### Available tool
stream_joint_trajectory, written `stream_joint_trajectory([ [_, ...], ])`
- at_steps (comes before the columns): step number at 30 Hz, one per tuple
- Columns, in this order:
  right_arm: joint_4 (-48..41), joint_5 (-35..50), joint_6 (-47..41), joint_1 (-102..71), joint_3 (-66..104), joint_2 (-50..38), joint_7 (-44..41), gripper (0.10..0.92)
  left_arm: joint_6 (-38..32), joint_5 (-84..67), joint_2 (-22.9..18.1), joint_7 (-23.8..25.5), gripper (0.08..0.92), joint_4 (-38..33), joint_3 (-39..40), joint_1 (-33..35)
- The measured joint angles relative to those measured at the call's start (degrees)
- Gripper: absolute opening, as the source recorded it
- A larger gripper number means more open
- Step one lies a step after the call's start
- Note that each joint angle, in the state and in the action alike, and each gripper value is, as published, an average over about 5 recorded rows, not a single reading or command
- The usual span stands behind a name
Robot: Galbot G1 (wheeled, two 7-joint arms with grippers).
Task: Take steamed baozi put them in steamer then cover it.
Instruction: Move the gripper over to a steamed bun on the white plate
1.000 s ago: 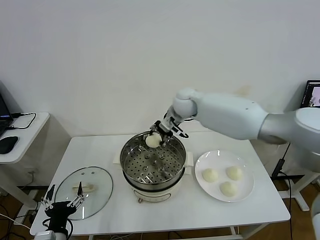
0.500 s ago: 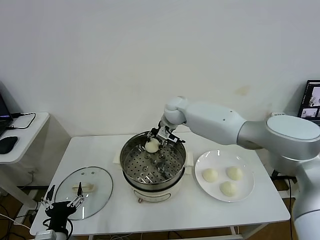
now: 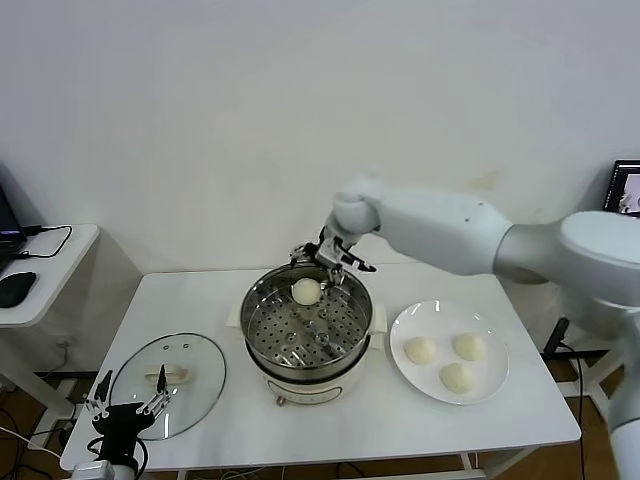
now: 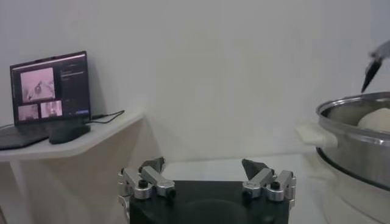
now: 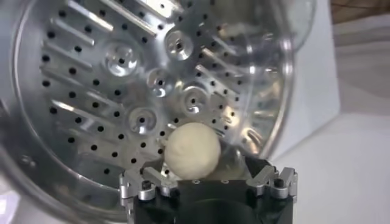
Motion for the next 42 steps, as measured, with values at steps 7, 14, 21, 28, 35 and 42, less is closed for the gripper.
stream_joint_trajectory([
  [7, 8.2, 5.14, -12.55, 2.19, 0.7, -10.81, -3.11, 0.823, 0.02, 0.0, 0.83, 0.12, 0.823, -0.81, -0.06, 0.36],
  [14, 14.24, 5.34, -19.66, 0.97, 1.34, -22.45, -4.18, 0.823, 0.01, 0.11, 1.58, 0.18, 0.823, -0.45, 0.43, 0.02],
  [21, 16.54, 3.1, -23.52, -3.69, 2.24, -29.49, -4.29, 0.823, 0.06, 0.58, 1.66, 0.3, 0.823, 0.22, 0.95, -0.35],
  [28, 15.68, -0.17, -25.28, -11.16, 5.47, -31.32, -3.78, 0.823, 0.28, 0.75, 1.67, 0.41, 0.823, 0.56, 0.82, -0.56],
  [35, 13.12, -2.77, -26.1, -18.39, 9.29, -29.7, -2.9, 0.823, 0.33, 0.89, 1.37, 0.46, 0.823, 0.63, 0.3, -0.46],
  [42, 10.28, -4.62, -26.24, -24.37, 12.59, -27.01, -1.9, 0.823, 0.32, 0.93, 1.46, 0.5, 0.823, 0.74, -0.32, -0.02],
])
